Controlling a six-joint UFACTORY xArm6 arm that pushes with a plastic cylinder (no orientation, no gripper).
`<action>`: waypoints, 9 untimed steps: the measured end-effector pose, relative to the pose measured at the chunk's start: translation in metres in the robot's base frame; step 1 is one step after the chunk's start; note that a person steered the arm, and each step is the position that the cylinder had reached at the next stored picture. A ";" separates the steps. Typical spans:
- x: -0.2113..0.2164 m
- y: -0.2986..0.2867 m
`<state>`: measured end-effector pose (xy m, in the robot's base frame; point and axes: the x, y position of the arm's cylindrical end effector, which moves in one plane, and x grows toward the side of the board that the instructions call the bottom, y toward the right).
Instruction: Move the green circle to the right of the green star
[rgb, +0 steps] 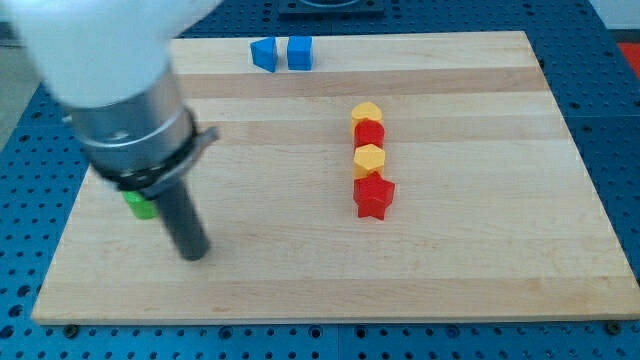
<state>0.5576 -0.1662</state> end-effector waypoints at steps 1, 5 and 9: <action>-0.002 -0.039; -0.043 -0.072; -0.075 -0.014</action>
<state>0.4830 -0.1806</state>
